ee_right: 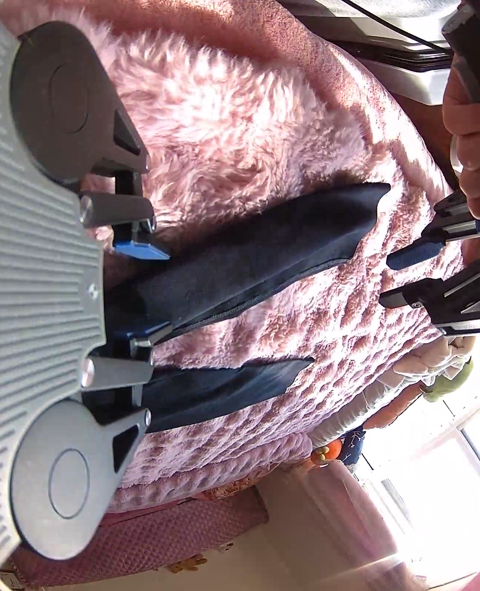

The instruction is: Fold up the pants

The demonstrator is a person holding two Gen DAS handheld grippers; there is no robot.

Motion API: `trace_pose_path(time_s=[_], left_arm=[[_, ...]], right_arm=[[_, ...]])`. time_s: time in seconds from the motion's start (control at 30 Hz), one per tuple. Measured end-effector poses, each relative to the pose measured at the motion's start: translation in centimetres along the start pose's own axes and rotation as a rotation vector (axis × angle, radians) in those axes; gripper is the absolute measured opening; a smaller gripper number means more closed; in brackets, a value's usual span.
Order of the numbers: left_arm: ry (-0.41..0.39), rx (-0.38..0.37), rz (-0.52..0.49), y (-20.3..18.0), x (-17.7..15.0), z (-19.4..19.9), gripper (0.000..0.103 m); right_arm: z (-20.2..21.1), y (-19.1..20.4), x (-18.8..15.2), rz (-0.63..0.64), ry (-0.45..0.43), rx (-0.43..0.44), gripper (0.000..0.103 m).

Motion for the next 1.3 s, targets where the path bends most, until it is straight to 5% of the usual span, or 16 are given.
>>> trace_pose_path(time_s=[0.03,0.2,0.47,0.7,0.8,0.83,0.87,0.9,0.93,1.0,1.07,1.17,1.3], left_arm=[[-0.002,0.004,-0.004,0.2,0.1,0.2,0.036],[0.003,-0.001,0.021,0.7,0.4,0.2,0.036],[0.019,-0.018,0.029,0.2,-0.1,0.1,0.036],[0.058,-0.015,-0.003,-0.8,-1.0,-1.3,0.036],[0.079,-0.011,0.003,-0.8,-1.2,-2.1,0.036],[0.084,-0.010,0.006,-0.8,-1.2,-2.4,0.036],[0.088,-0.008,0.008,-0.8,-1.2,-2.7,0.036],[0.092,-0.003,0.011,-0.8,-1.3,-3.0,0.036],[0.098,0.001,0.016,-0.8,-1.5,-3.2,0.036],[0.121,-0.009,0.020,-1.2,-1.8,-3.8,0.036],[0.147,-0.041,0.004,-1.9,-2.4,-4.3,0.036],[0.226,-0.137,0.018,-2.6,-3.5,-5.3,0.037],[0.353,-0.364,0.060,-4.3,-5.3,-5.8,0.038]], right_arm=[[-0.3,-0.1,0.3,-0.004,0.006,0.006,0.000],[0.1,-3.2,1.0,-0.189,-0.016,0.036,0.000],[2.1,-13.6,-0.2,-0.579,-0.092,0.022,0.000],[-2.4,-19.9,-0.4,-0.758,-0.174,0.102,0.000],[-6.2,-21.8,-1.2,-0.914,-0.178,0.243,0.000],[-7.7,-22.1,-1.4,-0.931,-0.154,0.213,0.006],[-9.0,-22.4,-1.5,-0.919,-0.104,0.122,0.026],[-10.3,-22.8,-1.8,-0.900,-0.028,0.005,0.034],[-11.4,-23.1,-2.1,-0.895,0.045,-0.082,0.031],[-12.0,-24.2,-3.6,-0.997,0.055,-0.041,0.019],[-10.5,-25.0,-5.1,-1.075,-0.002,0.019,0.019],[-7.0,-25.2,-7.4,-0.994,-0.038,0.014,0.020],[-2.9,-24.6,-12.7,-0.911,0.023,0.097,0.033]])
Point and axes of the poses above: each gripper's, at about its wrist camera, not at the fingertips, and z roughly against the way its jaws point, y to its left, x to its top, the point moved 4 cm from there along -z, roughly the way its jaws point, and after that the axes turned 6 degrees about -x, right-handed, at the moved point
